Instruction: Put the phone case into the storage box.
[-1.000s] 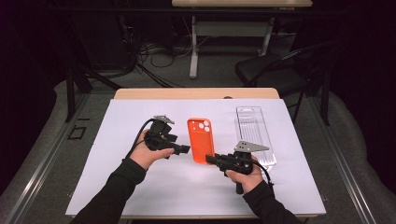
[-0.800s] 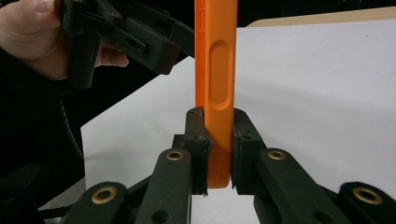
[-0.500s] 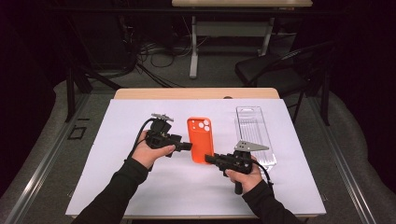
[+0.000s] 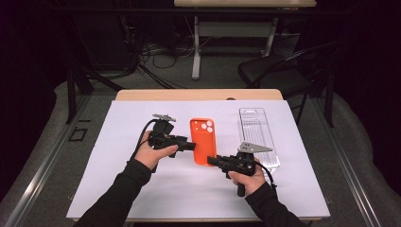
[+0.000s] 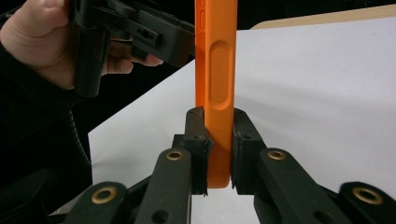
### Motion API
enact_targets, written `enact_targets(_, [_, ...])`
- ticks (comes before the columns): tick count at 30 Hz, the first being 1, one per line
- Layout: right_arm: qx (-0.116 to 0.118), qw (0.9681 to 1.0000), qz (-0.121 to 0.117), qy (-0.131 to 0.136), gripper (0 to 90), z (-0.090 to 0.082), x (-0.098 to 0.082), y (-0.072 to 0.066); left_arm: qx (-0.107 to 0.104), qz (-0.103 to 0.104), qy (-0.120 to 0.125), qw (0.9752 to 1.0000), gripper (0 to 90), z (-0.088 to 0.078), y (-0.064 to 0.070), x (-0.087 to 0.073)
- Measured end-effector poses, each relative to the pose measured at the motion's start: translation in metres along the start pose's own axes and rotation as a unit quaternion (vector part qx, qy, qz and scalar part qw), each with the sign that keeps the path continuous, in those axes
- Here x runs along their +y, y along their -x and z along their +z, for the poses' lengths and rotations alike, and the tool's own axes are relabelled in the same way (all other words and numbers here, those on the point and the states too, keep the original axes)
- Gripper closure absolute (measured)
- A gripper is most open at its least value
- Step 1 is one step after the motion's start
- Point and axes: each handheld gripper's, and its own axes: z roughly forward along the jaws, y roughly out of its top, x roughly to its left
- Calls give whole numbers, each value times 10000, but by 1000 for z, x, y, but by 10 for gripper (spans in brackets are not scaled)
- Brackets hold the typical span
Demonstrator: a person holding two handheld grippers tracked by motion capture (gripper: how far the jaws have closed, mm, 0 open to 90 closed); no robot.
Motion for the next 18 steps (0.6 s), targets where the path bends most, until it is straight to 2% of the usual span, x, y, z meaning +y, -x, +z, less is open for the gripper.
enact_targets(9, [7, 10000, 37, 6, 801, 0, 0, 2, -402, 27, 147, 9991, 498, 3, -2, 1])
enact_targets(18, [107, 9999, 11, 5, 801, 1, 0, 2, -539, 44, 246, 9982, 537, 3, -5, 3])
